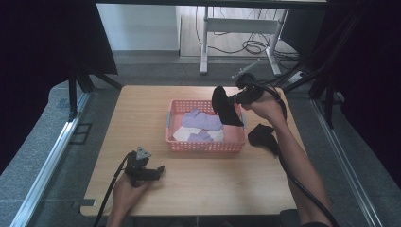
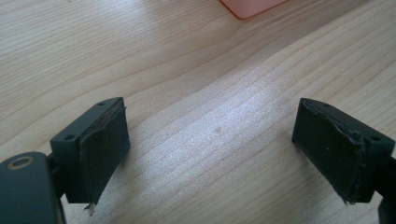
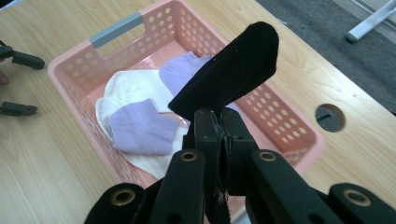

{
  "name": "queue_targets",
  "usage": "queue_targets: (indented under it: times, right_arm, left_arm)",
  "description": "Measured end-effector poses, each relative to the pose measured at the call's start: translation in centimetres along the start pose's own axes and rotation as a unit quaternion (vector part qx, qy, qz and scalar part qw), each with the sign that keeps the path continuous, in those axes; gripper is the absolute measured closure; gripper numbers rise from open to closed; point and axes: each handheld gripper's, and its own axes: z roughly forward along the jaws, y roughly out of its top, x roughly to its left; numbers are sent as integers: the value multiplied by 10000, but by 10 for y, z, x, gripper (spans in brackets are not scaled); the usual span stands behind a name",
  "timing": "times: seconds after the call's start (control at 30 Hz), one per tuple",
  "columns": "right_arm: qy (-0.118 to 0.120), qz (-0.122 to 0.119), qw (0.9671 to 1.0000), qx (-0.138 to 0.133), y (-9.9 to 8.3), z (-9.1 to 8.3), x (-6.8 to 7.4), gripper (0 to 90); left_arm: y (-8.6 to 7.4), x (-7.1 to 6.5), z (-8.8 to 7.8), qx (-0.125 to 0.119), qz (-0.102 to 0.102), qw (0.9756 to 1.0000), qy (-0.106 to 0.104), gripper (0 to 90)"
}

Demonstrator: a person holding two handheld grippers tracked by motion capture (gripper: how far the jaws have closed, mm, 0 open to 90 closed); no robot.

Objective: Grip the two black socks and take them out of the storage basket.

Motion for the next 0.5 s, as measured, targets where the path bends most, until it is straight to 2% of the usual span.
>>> queue_targets:
  times: [0.27,0.5]
  right_arm:
    - [-270,143,9995,-23,-9,-29,-14,873]
    - [-561,365,9978,16,-29,-51,-33,872]
  left_arm:
    - [0,0,0,10,1,10000,-2,106]
    - [0,0,0,0,-10,10000,-5,106]
